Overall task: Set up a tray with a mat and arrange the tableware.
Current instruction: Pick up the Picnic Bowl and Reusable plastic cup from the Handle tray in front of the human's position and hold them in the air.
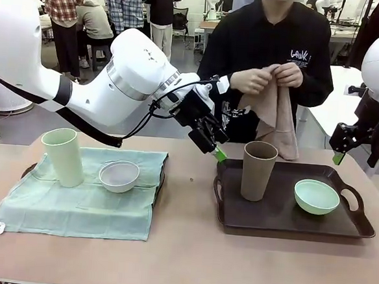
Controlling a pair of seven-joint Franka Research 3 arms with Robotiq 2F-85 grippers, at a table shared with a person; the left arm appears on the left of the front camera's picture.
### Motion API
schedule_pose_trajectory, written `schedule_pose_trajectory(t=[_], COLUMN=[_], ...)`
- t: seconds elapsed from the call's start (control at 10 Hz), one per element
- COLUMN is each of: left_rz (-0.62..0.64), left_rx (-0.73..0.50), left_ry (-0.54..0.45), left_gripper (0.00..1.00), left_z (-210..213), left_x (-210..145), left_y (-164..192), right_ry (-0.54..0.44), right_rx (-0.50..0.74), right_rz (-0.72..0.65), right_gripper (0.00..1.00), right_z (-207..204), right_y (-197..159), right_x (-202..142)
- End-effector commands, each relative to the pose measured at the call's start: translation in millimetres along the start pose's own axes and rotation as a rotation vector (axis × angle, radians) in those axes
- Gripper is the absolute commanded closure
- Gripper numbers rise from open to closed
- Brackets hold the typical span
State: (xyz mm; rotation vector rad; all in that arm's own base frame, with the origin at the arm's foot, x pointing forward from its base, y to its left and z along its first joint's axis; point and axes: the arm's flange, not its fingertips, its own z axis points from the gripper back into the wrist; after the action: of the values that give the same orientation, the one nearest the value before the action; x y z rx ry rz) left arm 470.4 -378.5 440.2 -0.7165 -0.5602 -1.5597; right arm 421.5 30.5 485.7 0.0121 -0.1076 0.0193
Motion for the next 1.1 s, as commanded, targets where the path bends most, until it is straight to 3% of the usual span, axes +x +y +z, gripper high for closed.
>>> schedule_pose_trajectory(t=[0.0,0.1,0.5,1.0], left_rz=[0.01,-0.045,-0.074,0.007], left_rx=[0.029,0.08,0.113,0.147], left_ry=[0.02,0.081,0.021,-0.013], left_gripper=[0.0,0.0,0.0,0.0], left_z=[-10,-18,-50,-83], left_x=[-10,-11,-13,-11], left_y=[6,4,12,40], right_ry=[0.016,0.008,-0.004,0.021], right_rx=[-0.03,-0.019,-0.009,-0.018], right_rz=[-0.029,-0.026,0.046,0.094], right_gripper=[0.15,0.15,0.15,0.15], right_z=[-11,-21,-60,-79], right_y=[-5,-9,-19,-20], right_x=[5,8,12,8])
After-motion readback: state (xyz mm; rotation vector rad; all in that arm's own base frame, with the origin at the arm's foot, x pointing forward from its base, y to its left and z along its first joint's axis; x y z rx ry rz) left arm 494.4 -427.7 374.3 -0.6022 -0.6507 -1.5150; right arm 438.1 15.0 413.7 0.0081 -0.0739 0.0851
